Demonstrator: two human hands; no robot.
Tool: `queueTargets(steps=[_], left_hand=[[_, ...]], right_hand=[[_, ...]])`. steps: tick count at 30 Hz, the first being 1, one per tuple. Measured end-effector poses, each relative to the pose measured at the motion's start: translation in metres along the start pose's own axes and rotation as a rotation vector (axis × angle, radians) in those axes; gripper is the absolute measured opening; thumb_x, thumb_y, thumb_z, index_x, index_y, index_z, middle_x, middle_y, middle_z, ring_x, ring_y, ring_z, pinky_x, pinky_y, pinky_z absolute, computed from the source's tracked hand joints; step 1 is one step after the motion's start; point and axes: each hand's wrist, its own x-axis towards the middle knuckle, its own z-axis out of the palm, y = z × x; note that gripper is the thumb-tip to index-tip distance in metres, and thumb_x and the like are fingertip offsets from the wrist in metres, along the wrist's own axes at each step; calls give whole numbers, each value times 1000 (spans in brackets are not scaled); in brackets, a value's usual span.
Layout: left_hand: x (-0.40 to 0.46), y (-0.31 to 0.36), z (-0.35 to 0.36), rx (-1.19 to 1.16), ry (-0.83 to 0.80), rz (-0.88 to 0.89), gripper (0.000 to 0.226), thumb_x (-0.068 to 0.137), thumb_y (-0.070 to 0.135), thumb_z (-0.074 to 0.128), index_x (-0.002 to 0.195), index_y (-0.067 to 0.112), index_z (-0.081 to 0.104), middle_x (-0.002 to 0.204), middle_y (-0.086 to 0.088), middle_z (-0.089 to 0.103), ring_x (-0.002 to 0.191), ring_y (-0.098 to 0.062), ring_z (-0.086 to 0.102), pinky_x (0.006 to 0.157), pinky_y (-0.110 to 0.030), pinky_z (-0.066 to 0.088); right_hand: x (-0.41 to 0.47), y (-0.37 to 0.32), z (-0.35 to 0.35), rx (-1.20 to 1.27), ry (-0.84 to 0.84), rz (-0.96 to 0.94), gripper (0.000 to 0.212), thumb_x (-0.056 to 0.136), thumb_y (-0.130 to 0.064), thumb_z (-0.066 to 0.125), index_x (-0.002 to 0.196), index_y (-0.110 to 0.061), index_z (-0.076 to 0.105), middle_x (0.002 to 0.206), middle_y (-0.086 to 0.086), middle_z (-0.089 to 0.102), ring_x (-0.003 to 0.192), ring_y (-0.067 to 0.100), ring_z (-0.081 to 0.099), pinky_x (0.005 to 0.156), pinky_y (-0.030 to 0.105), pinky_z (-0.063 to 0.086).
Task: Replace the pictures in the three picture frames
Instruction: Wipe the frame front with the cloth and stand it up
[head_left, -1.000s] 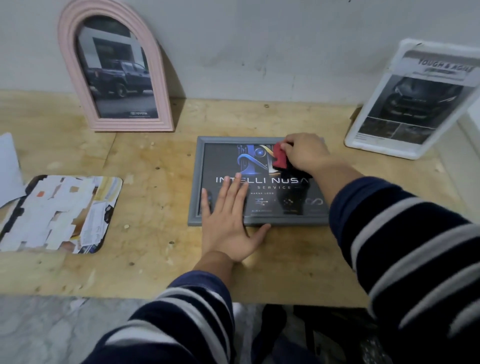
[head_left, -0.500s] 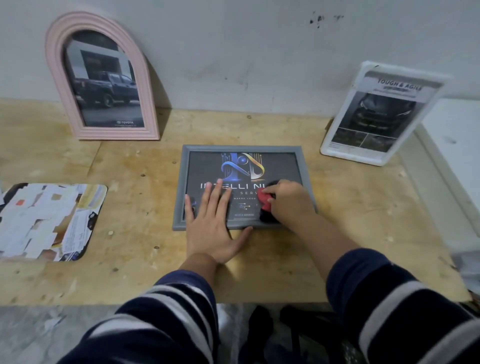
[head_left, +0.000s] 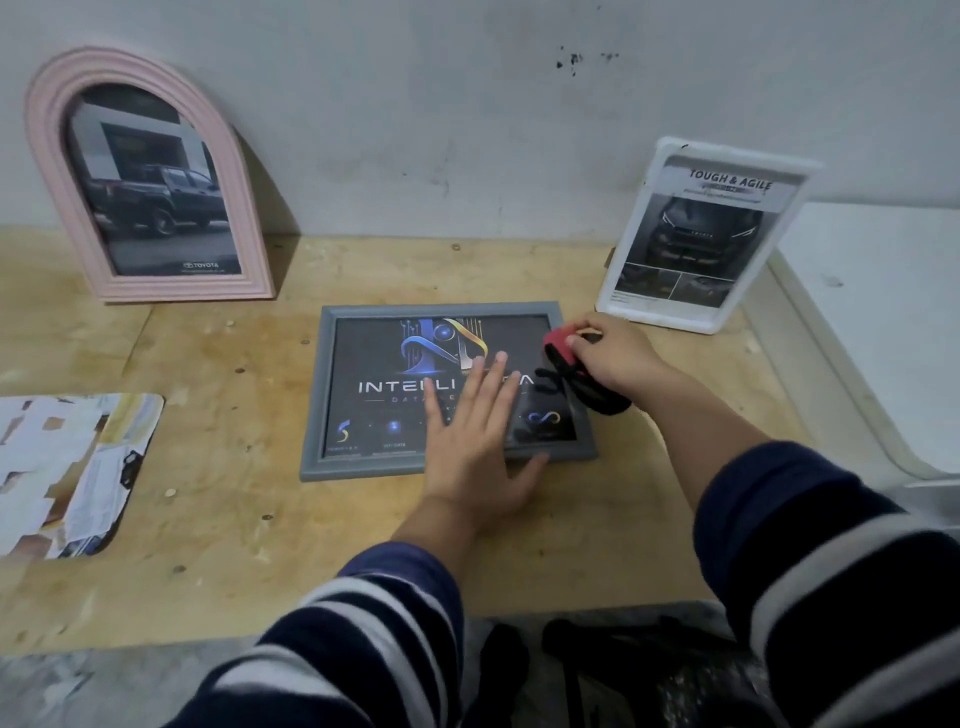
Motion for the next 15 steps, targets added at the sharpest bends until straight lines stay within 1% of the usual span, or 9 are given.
queueTargets(steps=[2,5,7,9,11,13,15], left_hand=[[0,-1,7,39,-38,-36,93,79,71,44,152,17,26,162,2,7,149,-15,0,113,-64,-4],[-4,-5,10,67,-35,-77,96,78,74,41,153,18,22,162,4,5,149,-15,0,114,-64,-1],[-2,-2,9,54,-38,-91,97,78,74,41,154,18,19,163,5,3,149,-15,-1,114,-64,-1],[-1,-1,9,26,-34,-101,98,77,74,43,154,20,17,163,6,2,149,-14,-3,114,-64,-1],[0,-2,7,4,-49,-103,98,75,73,44,154,21,16,162,7,2,149,-14,-4,114,-65,-1],[-1,-3,7,0,-62,-100,98,75,73,44,154,21,16,162,7,1,149,-14,-5,113,-65,-1],[-1,-3,7,1,-76,-100,99,76,73,43,154,21,14,162,7,-1,149,-15,-5,113,-66,-1]], right_hand=[[14,-8,3,-129,26,-70,19,94,-24,57,112,-25,65,120,1,64,108,21,57,85,26,41],[38,-23,16,-281,23,-203,27,91,-25,60,117,-25,65,124,2,63,114,23,57,93,29,44],[53,-25,29,-398,11,-258,32,92,-26,58,124,-27,62,125,3,63,115,25,56,96,33,47],[60,-14,46,-578,-5,-272,36,96,-30,52,132,-27,56,129,4,61,117,27,53,96,35,46],[54,1,60,-698,85,-311,38,98,-30,46,133,-17,53,125,9,61,112,32,51,90,38,42],[41,11,68,-709,184,-393,34,97,-26,48,122,-5,58,111,18,64,98,37,54,80,40,40],[30,15,70,-706,194,-420,30,96,-24,50,115,-3,60,105,18,65,92,37,57,77,39,41]])
